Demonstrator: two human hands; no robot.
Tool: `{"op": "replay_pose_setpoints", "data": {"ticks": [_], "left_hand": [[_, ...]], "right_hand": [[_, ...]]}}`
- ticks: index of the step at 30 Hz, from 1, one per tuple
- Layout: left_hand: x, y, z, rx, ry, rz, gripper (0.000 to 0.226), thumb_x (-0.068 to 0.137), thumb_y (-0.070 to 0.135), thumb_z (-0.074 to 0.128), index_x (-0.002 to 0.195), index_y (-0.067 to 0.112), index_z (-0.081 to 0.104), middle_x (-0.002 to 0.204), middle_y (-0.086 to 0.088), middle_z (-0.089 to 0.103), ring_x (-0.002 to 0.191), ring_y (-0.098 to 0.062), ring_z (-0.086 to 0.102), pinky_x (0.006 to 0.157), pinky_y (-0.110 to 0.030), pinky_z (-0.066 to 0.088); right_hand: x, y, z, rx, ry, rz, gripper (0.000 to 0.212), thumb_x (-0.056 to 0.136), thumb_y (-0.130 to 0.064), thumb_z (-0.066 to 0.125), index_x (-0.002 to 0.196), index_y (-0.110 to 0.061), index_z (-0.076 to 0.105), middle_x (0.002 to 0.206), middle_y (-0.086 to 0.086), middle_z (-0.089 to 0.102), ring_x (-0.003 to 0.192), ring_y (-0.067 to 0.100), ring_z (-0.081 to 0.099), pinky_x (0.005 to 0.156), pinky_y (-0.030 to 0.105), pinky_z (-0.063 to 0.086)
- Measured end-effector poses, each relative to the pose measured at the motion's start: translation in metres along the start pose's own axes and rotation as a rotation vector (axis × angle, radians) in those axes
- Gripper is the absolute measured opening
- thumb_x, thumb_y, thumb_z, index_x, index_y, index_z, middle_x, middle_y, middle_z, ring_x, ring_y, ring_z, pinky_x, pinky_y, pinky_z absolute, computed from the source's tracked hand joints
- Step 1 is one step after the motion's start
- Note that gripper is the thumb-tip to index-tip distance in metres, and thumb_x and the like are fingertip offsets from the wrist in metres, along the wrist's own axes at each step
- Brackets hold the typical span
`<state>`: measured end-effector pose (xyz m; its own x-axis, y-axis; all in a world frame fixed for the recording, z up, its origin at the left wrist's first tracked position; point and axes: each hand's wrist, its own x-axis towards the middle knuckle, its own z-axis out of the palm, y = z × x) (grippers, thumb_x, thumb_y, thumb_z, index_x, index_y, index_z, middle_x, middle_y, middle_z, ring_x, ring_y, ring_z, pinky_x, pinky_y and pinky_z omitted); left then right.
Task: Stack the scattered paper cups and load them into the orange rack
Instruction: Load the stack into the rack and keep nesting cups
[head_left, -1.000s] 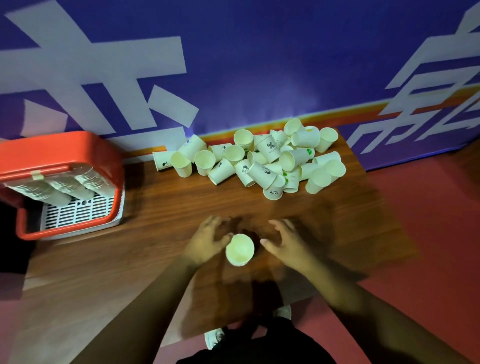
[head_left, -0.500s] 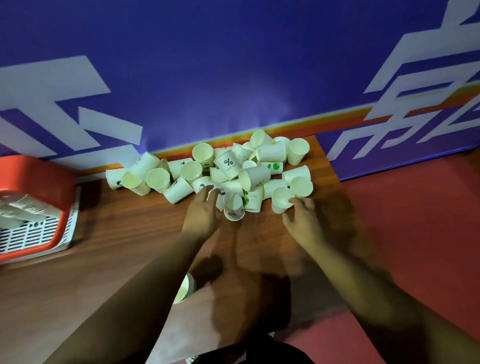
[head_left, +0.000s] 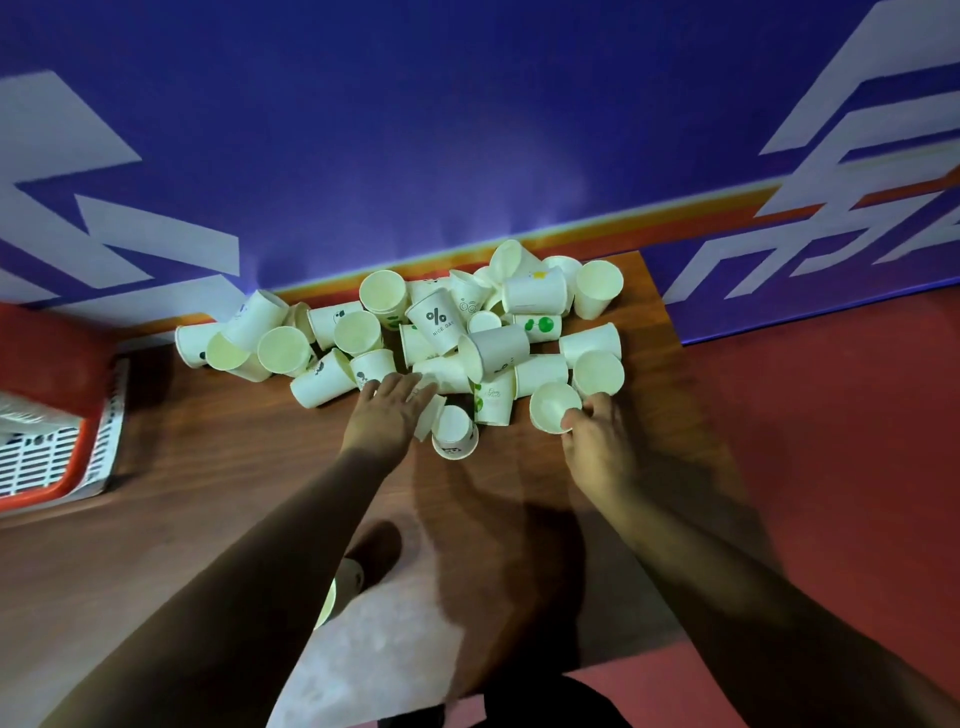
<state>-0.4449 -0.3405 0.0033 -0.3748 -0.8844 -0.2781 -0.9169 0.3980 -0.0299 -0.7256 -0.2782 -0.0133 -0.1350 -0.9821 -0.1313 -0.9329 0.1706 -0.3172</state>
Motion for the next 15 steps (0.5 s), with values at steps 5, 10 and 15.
{"op": "replay_pose_setpoints", "data": {"ticks": [5,10,15], "left_hand": [[-0.004,-0.015,0.005,0.016,0.054,0.057,0.058,0.090,0.019,0.063,0.145,0.020,0.048,0.143,-0.005,0.052,0.132,-0.029,0.043,0.109,-0.045,0.028],[-0.025,-0.038,0.001,-0.075,0.173,0.060,0.069,0.067,0.034,0.087,0.129,0.016,0.062,0.115,-0.011,0.065,0.106,-0.035,0.058,0.090,-0.046,0.044],[-0.065,-0.069,-0.011,-0.712,0.237,-0.142,0.083,0.073,0.035,0.087,0.144,0.017,0.047,0.124,-0.012,0.060,0.110,-0.029,0.060,0.092,-0.044,0.052]], "right_hand": [[-0.008,-0.006,-0.003,0.080,0.054,0.011,0.010,0.078,-0.012,0.073,0.088,-0.010,0.070,0.112,0.011,0.051,0.101,0.032,0.055,0.084,0.038,0.051],[-0.031,-0.022,-0.013,0.395,0.165,0.019,0.013,0.073,-0.005,0.076,0.075,-0.013,0.066,0.134,0.012,0.045,0.123,0.027,0.051,0.096,0.035,0.048],[-0.053,-0.075,-0.024,0.557,0.108,0.030,0.025,0.074,-0.011,0.077,0.067,-0.024,0.057,0.140,0.004,0.045,0.131,0.017,0.045,0.089,0.000,0.028]]}}
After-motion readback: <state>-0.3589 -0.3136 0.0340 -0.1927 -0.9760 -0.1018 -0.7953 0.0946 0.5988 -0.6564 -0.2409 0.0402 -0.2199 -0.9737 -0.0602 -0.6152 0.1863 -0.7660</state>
